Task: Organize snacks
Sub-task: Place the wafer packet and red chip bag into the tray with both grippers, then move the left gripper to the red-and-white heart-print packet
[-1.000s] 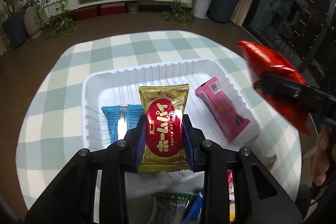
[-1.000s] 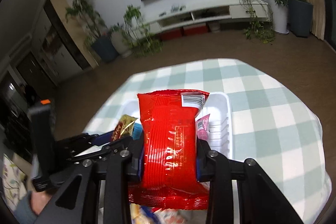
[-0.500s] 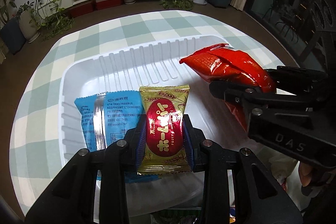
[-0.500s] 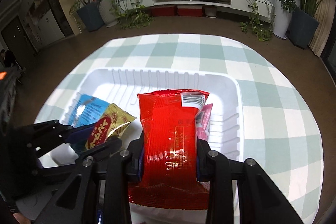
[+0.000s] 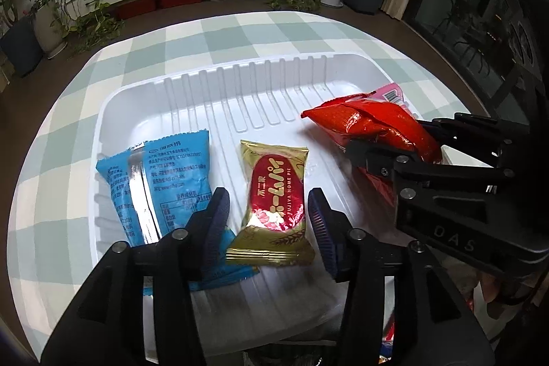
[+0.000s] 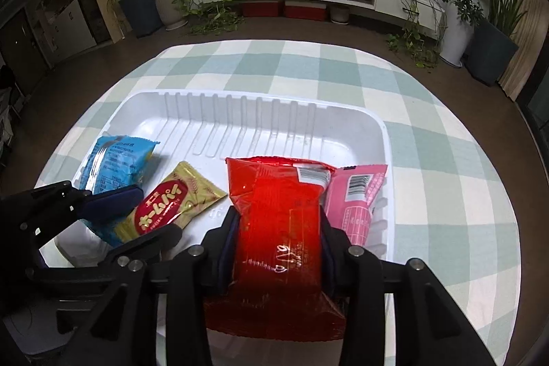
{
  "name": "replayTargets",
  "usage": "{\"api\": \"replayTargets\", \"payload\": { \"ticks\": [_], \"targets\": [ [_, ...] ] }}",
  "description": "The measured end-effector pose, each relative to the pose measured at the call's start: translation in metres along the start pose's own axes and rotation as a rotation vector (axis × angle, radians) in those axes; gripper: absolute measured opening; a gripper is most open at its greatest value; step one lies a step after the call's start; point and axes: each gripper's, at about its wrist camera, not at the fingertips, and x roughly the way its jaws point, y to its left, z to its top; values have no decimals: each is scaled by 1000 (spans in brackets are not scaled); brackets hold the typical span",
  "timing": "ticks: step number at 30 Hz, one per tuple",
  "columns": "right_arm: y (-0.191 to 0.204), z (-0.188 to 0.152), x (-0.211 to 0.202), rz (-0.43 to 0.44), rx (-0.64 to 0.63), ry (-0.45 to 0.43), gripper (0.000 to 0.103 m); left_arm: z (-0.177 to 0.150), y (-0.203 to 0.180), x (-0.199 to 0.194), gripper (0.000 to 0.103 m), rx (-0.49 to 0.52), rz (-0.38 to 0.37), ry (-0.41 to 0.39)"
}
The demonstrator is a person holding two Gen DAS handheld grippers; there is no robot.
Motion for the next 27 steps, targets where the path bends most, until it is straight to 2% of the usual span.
{"api": "replayTargets", "payload": {
  "ticks": [2, 8, 10, 13, 15, 17, 20, 22, 27],
  "targets": [
    [-1, 0, -4, 6, 7, -7, 49, 0, 1, -5, 50, -4, 0, -6],
    [-3, -1, -21, 15, 22, -33, 53, -1, 4, -35, 51, -27, -9, -53],
    [-5, -2, -31, 22, 35, -51, 58, -2, 4, -52, 51, -31, -15, -78],
    [-9, -5, -54, 50, 73, -89, 68, -6, 7, -79, 68, -40, -20, -118],
    [-12, -11, -74, 81, 96, -125, 72, -11, 12, -104, 73, -55, -41, -151],
    [-15, -20, -96, 115, 118, -162, 77, -16, 18, -129, 82, -60, -69, -171],
    [-16, -42, -129, 180, 138, -208, 82, -30, 28, -168, 93, -42, -86, -202],
    [-16, -63, -150, 223, 150, -236, 87, -44, 35, -189, 95, -21, -75, -205],
    [-7, -122, -185, 266, 170, -265, 88, -107, 51, -217, 96, -1, 38, -108]
  ]
}}
